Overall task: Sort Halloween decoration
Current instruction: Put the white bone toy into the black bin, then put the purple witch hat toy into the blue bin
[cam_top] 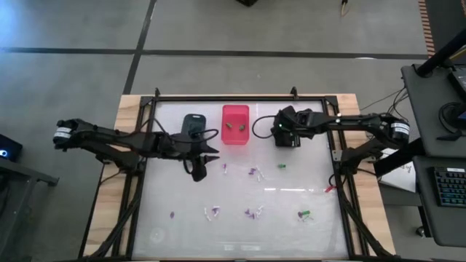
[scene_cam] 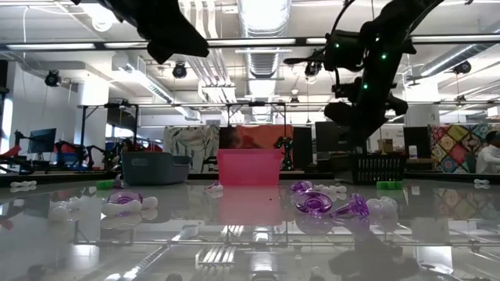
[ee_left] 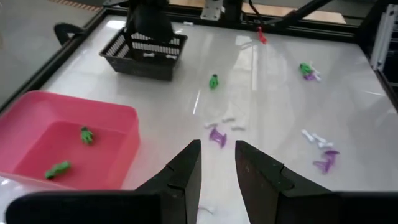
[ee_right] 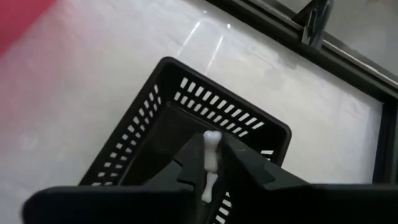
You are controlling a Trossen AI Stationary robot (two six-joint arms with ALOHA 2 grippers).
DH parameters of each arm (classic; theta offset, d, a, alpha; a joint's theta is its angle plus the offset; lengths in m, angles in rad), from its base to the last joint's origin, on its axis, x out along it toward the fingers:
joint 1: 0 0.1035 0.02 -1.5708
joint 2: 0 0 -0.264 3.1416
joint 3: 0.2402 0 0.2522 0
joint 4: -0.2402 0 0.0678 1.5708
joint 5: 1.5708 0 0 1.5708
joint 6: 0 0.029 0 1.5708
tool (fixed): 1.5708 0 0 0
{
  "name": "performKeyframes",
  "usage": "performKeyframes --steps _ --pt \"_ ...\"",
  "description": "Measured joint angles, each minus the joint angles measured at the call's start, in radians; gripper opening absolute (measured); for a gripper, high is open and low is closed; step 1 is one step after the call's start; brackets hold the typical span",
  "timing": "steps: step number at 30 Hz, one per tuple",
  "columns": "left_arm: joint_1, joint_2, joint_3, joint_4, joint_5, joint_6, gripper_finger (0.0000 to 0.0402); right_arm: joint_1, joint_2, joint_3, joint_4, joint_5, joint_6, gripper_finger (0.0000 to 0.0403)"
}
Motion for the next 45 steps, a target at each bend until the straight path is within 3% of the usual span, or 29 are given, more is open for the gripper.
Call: performKeyframes --steps 9,13,18,28,34,45 --pt "-0.039 0.000 0.000 -0.001 0.000 -0.019 0.0081 -0.007 -0.030 0.000 0.006 -0.006 -0.011 0.0126" --pt "-0.040 0.000 0.000 -0.005 0.000 -0.019 0.0081 -0.007 -0.077 0.000 0.007 -0.116 -0.011 0.0140" --pt "-0.040 0.000 -0.001 -0.012 0.000 -0.014 0.0081 0.047 -0.139 0.000 0.013 -0.202 -0.014 0.0138" --pt "-0.042 0.017 -0.082 0.013 0.000 0.102 0.0082 0.272 -0.181 0.000 0.064 -0.202 -0.007 0.0132" --pt "-0.042 0.065 -0.174 0.095 0.007 0.140 0.0084 0.350 -0.182 0.000 0.148 -0.198 -0.007 0.0133" --pt "-0.035 0.275 -0.238 0.348 0.006 0.205 0.0146 0.374 -0.182 0.000 0.181 -0.171 0.003 0.0134"
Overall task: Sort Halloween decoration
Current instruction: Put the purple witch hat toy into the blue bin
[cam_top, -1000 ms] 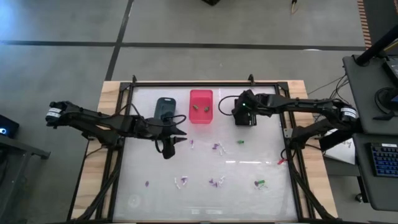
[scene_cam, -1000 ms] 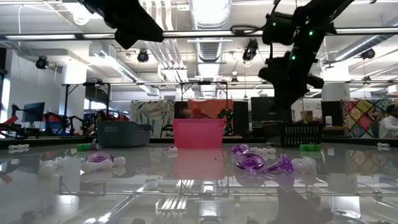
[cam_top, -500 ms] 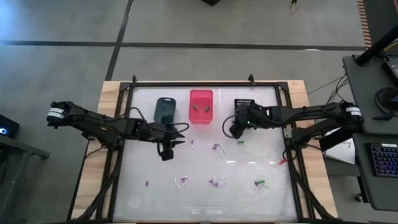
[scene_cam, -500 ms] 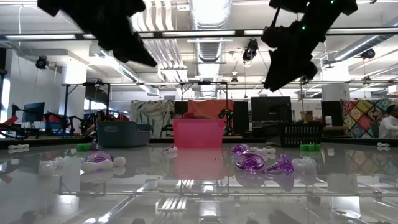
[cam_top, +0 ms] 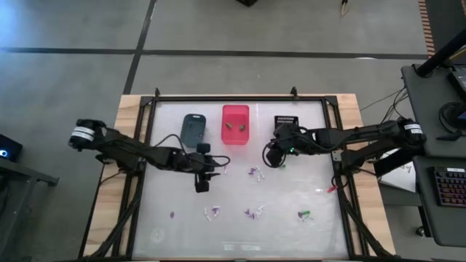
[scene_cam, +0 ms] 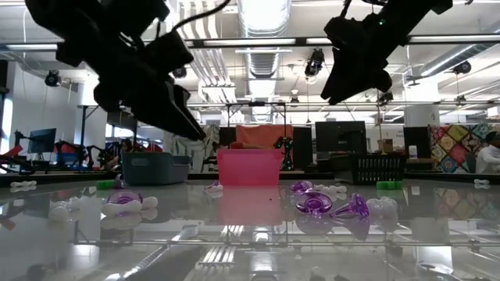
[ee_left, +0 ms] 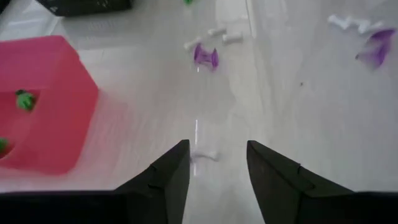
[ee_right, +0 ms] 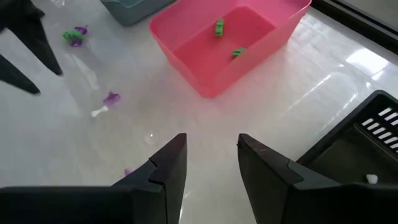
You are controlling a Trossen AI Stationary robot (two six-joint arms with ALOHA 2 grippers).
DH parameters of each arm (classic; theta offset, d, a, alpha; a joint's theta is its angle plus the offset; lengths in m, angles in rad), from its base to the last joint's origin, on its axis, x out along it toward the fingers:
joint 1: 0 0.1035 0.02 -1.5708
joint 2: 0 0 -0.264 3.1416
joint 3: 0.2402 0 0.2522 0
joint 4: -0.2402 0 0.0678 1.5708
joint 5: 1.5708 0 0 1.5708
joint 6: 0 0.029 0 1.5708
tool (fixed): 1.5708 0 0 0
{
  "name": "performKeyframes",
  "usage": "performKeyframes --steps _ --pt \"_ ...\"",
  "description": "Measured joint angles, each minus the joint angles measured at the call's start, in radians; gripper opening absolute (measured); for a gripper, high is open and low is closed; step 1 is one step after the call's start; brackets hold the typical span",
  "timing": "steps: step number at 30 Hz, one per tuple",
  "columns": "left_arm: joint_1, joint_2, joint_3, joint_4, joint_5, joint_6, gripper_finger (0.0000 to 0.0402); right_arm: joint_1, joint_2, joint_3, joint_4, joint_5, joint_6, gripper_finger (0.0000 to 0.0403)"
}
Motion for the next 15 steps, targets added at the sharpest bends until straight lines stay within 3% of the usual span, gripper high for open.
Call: performKeyframes --steps 15 --pt "0.080 0.237 0.017 0.113 -0.010 0.074 0.0137 0.000 0.013 0.000 0.006 -0.001 0.006 0.0134"
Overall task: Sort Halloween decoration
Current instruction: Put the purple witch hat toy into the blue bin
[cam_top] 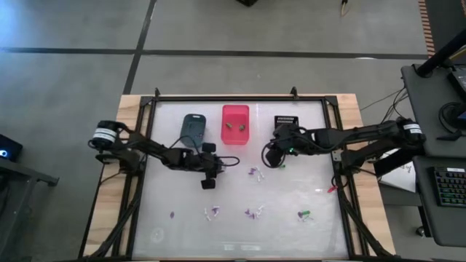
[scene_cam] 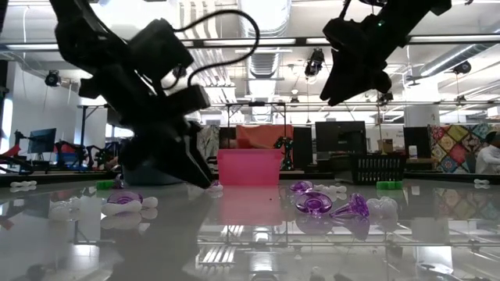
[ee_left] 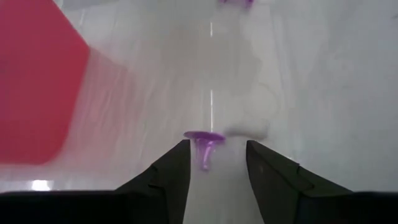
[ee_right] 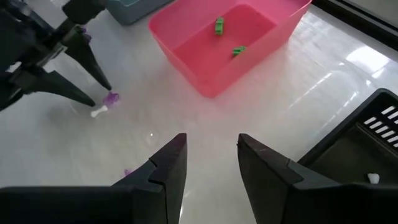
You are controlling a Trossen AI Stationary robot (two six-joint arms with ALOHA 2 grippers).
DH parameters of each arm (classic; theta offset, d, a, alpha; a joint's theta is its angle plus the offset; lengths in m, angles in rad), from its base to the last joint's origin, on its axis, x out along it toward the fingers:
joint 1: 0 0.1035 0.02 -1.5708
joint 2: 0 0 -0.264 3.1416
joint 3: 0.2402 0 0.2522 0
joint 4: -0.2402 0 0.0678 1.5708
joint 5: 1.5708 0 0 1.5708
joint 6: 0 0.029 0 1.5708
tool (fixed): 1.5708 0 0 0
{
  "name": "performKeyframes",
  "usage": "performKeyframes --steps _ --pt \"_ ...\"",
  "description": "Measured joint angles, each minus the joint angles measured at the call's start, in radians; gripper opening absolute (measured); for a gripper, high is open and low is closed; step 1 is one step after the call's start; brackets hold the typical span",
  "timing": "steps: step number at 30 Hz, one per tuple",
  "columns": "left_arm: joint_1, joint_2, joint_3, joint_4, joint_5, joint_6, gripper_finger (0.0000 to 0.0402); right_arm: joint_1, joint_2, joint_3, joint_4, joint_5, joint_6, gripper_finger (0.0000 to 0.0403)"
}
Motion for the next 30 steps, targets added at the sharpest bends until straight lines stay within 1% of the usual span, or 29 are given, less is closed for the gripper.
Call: performKeyframes --steps 7,10,13,23,30 --pt "0.020 0.016 0.002 0.008 0.007 0.000 0.0128 0.000 0.015 0.000 0.000 -0.002 0.004 0.0130" --pt "0.020 0.016 0.001 0.011 0.007 -0.001 0.0117 0.000 0.015 0.000 0.000 -0.003 0.004 0.0132" --pt "0.025 0.020 0.000 0.014 0.009 -0.001 0.0098 0.000 0.015 0.000 0.000 -0.003 0.003 0.0131" --pt "0.056 0.024 -0.001 0.014 0.008 -0.012 0.0010 0.000 0.015 0.000 0.000 -0.003 0.001 0.0126" --pt "0.057 0.022 -0.001 0.013 0.006 -0.016 0.0001 0.000 0.015 0.000 0.000 -0.003 0.000 0.0124"
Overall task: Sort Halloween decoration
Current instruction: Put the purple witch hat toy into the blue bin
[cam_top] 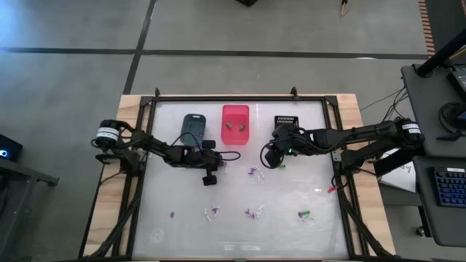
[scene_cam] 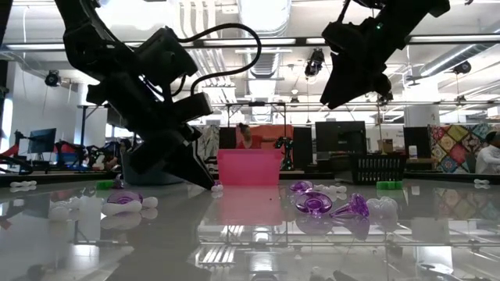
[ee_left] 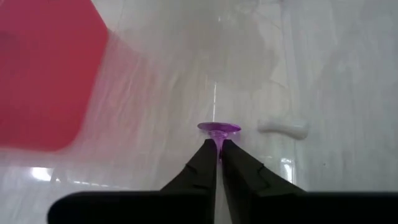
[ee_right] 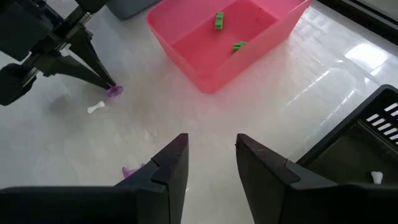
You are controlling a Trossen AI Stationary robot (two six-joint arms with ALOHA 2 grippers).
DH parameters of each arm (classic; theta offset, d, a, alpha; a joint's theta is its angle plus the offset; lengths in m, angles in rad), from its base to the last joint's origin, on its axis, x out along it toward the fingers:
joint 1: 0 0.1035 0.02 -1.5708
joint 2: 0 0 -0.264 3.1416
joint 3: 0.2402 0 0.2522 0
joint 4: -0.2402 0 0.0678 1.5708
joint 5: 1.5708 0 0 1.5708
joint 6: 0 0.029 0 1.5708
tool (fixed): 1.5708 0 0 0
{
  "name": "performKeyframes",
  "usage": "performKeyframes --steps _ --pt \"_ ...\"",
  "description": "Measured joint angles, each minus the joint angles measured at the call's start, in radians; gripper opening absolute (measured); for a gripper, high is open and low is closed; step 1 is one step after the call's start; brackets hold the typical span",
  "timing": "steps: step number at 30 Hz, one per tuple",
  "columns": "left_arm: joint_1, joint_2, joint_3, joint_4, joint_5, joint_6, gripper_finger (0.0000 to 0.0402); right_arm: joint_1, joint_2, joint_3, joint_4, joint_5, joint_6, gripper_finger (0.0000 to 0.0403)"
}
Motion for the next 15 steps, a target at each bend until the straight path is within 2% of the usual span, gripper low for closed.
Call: performKeyframes --steps 10,15 --pt "0.000 -0.081 -0.004 -0.016 0.000 -0.008 0.0000 0.000 0.000 0.000 -0.001 0.000 0.000 0.0123" --pt "0.000 -0.193 -0.003 -0.071 0.020 -0.019 0.0000 0.000 0.000 0.000 -0.001 0.000 0.001 0.0121"
